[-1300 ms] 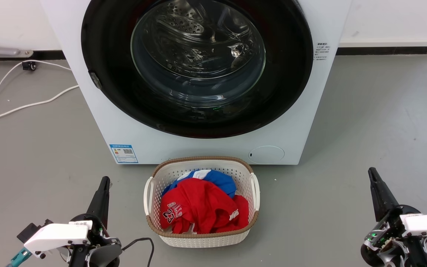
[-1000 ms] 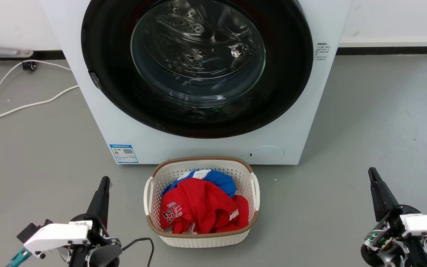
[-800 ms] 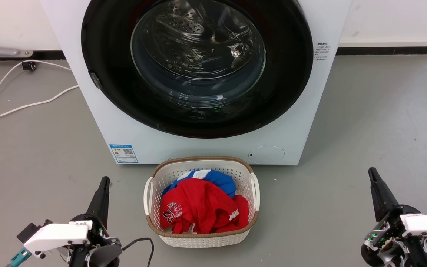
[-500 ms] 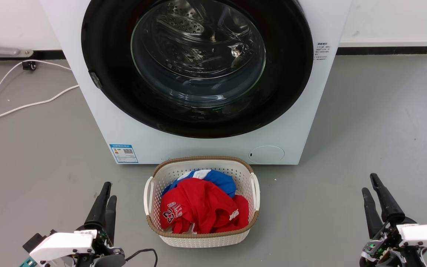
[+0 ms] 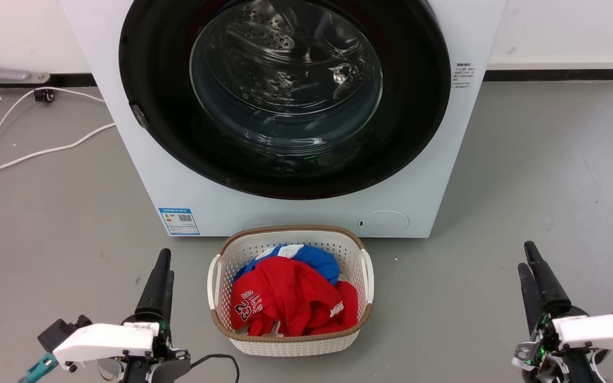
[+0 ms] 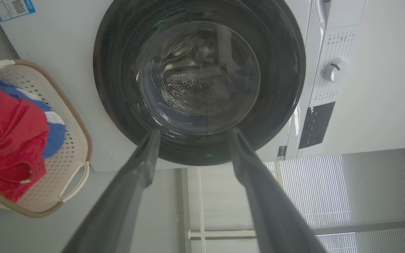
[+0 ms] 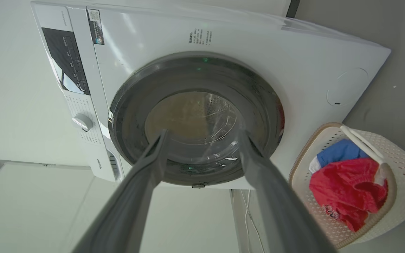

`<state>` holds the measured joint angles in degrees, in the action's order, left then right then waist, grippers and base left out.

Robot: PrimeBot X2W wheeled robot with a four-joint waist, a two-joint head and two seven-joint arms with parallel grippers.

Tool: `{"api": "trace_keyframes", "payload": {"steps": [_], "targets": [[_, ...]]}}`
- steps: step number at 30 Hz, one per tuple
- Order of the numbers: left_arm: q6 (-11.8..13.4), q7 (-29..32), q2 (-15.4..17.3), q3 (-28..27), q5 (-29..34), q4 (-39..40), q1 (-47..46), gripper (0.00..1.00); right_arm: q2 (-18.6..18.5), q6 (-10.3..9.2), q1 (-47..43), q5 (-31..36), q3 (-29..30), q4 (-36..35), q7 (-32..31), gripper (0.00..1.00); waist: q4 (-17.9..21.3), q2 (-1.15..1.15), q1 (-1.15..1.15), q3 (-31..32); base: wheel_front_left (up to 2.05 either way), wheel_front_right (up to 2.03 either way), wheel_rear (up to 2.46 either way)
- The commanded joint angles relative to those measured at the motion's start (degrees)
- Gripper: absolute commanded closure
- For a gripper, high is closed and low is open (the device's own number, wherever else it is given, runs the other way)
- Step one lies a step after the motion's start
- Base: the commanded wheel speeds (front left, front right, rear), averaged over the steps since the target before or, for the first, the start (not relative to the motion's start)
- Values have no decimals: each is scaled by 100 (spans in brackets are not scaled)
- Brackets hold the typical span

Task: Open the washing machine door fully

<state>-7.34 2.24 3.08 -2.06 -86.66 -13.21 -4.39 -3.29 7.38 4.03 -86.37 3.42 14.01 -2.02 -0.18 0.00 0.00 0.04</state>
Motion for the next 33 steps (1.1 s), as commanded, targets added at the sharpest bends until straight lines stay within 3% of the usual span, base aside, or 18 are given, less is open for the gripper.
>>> {"api": "trace_keyframes", "payload": {"steps": [1,15,33], "targets": [[-7,-74,52,47,305,149,-175,0,-76,4,136,392,-41,-145,68,0,-1,0,0,4,0,0,0],[8,-403,160,354,2691,281,-238,0,-140,6,181,3153,-307,-356,392,0,-18,0,0,31,0,0,0],[219,-759,351,772,4502,290,-312,0,-99,8,185,5095,-431,-213,710,0,-10,0,0,79,0,0,0]]}}
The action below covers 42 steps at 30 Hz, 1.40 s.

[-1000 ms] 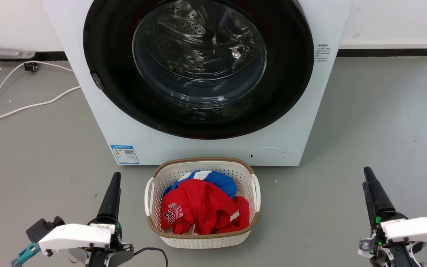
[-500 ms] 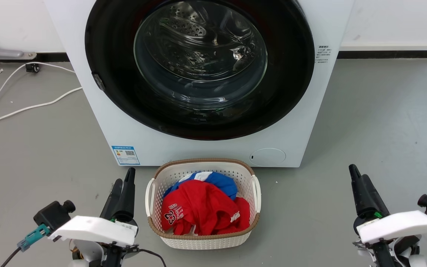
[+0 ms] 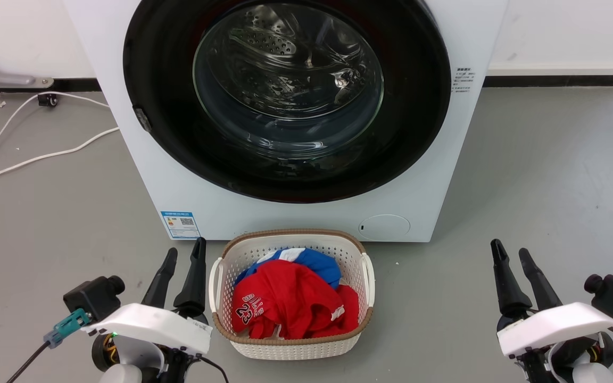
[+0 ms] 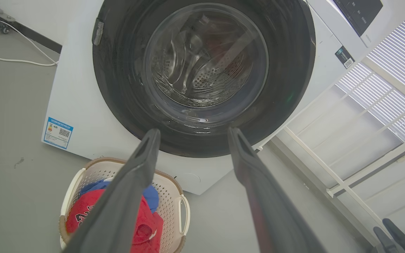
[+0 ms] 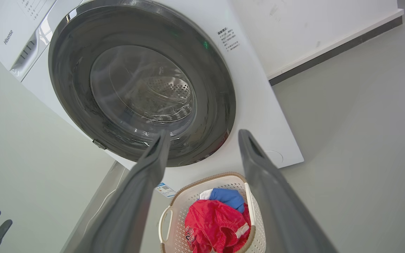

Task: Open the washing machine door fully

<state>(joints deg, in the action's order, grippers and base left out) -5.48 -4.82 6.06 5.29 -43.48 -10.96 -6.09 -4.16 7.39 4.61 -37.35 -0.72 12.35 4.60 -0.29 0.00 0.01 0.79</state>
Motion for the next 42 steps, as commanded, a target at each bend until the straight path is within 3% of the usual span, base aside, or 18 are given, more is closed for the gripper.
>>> {"api": "trace_keyframes", "payload": {"steps": [1,22,42], "targets": [[49,-70,61,56,259,59,-146,0,-9,7,129,281,-18,-39,54,0,1,0,0,6,0,0,0],[178,-413,229,428,1608,-121,-228,0,90,10,161,1796,60,22,202,0,-1,0,0,32,0,0,0],[133,-696,237,493,2587,-285,-243,0,124,12,180,2630,72,69,390,0,-4,0,0,49,0,0,0]]}}
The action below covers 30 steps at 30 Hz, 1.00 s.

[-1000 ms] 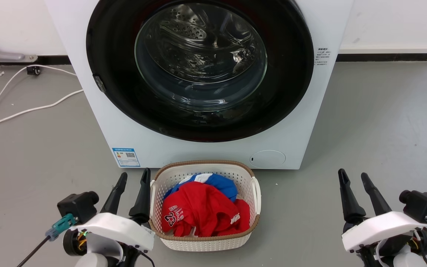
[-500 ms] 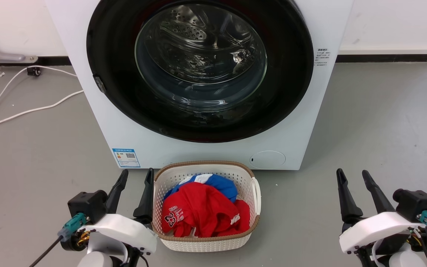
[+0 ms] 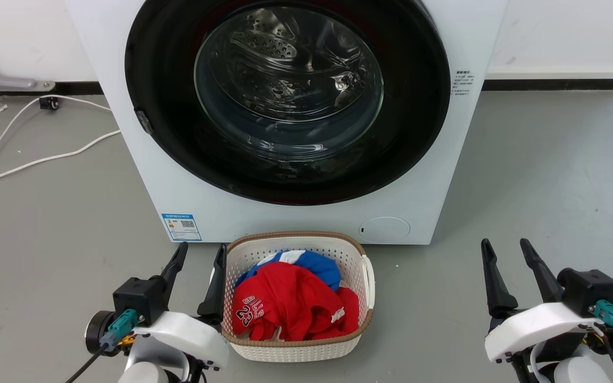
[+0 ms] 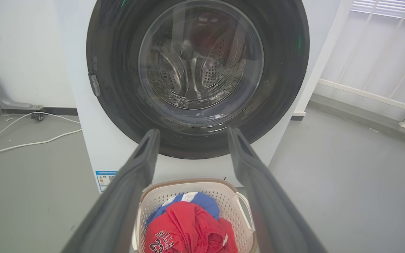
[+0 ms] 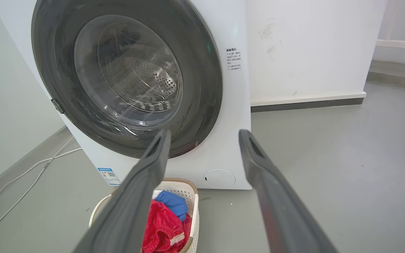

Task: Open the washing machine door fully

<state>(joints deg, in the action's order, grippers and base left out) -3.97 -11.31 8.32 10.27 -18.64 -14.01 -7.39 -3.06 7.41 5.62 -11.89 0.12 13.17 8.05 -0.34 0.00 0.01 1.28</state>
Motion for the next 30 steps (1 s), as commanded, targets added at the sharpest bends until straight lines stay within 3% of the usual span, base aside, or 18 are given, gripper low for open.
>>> {"api": "trace_keyframes", "payload": {"steps": [1,30], "targets": [[-21,-61,10,-3,149,15,-114,0,15,10,78,88,-22,7,54,0,1,0,0,-1,0,0,0],[-111,-372,-122,-267,1229,-318,-129,0,25,12,200,621,50,425,417,0,-9,0,-1,24,0,0,0]]}}
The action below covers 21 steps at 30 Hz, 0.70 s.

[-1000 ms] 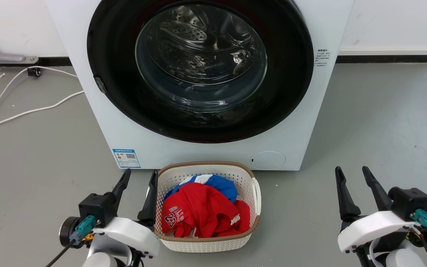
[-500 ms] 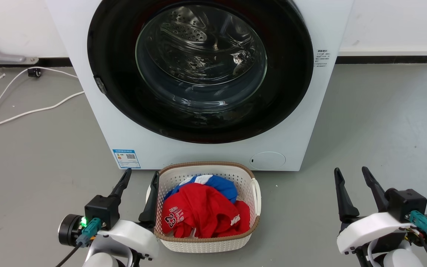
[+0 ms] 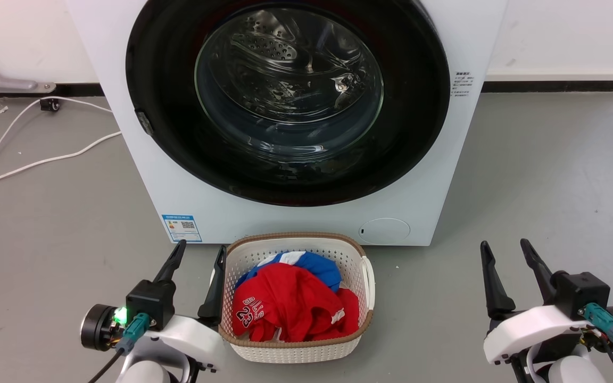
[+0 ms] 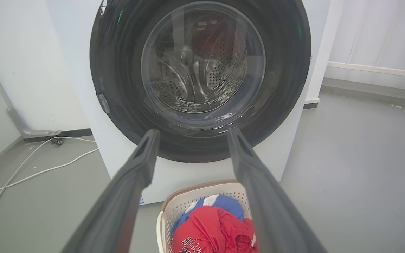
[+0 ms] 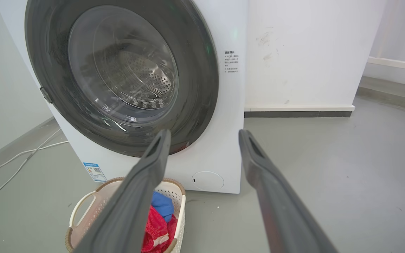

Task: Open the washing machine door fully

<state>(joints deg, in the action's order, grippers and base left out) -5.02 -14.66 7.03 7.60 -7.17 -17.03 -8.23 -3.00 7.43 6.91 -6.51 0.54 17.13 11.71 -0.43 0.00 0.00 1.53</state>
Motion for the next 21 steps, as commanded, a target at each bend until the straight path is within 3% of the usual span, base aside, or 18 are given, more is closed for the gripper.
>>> {"api": "trace_keyframes", "payload": {"steps": [1,21], "targets": [[-15,-46,3,-7,122,-25,-53,0,20,10,75,101,9,53,55,0,0,0,0,-3,0,0,0],[-121,-55,-110,-254,118,-152,-44,0,20,5,129,50,101,214,146,0,24,0,0,-14,0,0,0]]}}
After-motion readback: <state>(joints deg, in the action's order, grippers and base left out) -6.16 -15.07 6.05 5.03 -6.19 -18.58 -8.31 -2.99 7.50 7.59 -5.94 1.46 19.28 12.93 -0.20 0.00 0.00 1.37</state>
